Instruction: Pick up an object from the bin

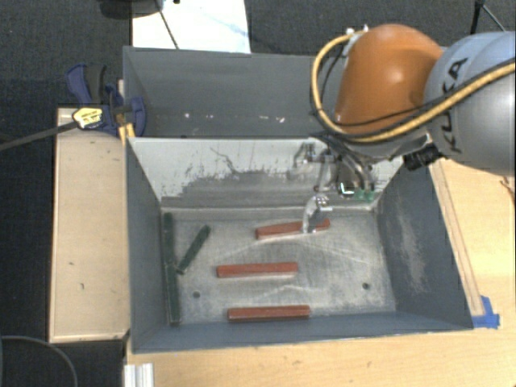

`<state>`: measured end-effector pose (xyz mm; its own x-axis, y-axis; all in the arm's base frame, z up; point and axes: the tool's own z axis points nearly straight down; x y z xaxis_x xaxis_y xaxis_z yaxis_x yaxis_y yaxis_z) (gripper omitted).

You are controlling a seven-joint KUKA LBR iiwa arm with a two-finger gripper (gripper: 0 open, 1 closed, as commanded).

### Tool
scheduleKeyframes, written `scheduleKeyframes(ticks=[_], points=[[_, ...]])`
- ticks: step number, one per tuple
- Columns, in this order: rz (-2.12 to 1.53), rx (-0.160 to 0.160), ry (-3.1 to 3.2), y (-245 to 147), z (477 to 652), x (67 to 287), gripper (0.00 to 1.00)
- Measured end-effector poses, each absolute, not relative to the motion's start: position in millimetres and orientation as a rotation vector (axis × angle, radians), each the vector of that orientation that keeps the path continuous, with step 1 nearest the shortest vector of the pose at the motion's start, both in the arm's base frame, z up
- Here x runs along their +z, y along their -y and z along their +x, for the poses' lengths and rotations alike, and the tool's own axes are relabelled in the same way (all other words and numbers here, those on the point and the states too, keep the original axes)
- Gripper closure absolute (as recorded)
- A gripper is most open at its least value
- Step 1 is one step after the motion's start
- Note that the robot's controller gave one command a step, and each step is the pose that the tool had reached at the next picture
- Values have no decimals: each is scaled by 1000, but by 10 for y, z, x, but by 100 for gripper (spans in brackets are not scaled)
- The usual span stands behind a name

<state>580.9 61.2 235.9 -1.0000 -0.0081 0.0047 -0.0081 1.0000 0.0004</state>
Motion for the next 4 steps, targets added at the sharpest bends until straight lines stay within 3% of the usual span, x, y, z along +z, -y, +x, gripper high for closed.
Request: scheduleKeyframes(ticks=[1, 2, 3, 4], points=[[10, -2, 3145, -609, 5824, 2408, 0], [16, -2, 3149, -609, 5677, 1792, 0], [-30, -6, 3162, -842, 5751, 765, 100], [-31, -6, 3162, -842, 5751, 765, 100]])
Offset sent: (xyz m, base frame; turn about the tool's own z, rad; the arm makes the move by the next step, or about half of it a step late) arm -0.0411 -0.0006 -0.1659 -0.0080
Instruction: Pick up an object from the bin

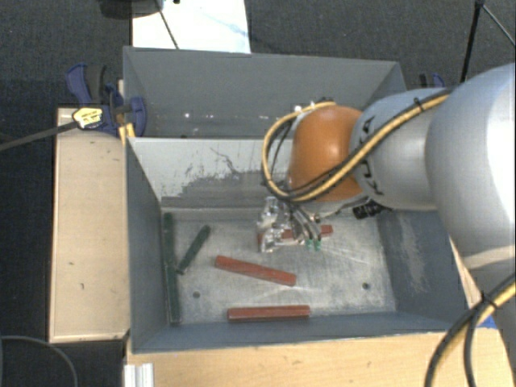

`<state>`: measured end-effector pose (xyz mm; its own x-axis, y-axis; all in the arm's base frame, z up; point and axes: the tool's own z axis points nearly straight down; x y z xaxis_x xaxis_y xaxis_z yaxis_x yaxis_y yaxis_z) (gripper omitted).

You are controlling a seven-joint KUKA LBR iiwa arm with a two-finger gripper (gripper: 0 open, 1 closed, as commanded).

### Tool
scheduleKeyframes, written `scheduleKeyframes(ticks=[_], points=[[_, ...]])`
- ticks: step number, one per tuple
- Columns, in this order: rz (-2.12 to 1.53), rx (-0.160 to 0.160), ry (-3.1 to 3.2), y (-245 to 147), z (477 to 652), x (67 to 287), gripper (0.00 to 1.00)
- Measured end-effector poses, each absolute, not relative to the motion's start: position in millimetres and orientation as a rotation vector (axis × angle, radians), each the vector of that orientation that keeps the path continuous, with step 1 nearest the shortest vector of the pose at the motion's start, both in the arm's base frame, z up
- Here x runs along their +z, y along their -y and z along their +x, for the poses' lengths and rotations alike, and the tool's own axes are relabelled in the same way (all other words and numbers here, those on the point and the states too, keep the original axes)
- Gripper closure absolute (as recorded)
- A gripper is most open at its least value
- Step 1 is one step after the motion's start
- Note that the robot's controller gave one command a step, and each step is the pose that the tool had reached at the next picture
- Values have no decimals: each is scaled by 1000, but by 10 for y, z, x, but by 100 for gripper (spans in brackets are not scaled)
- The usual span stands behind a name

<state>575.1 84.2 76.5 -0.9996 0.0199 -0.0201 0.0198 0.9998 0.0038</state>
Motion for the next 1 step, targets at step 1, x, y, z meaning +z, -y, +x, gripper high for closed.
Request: scheduleKeyframes(ticks=[1], points=[[-3, 2, -3134, -809, 5667, 2110, 100]])
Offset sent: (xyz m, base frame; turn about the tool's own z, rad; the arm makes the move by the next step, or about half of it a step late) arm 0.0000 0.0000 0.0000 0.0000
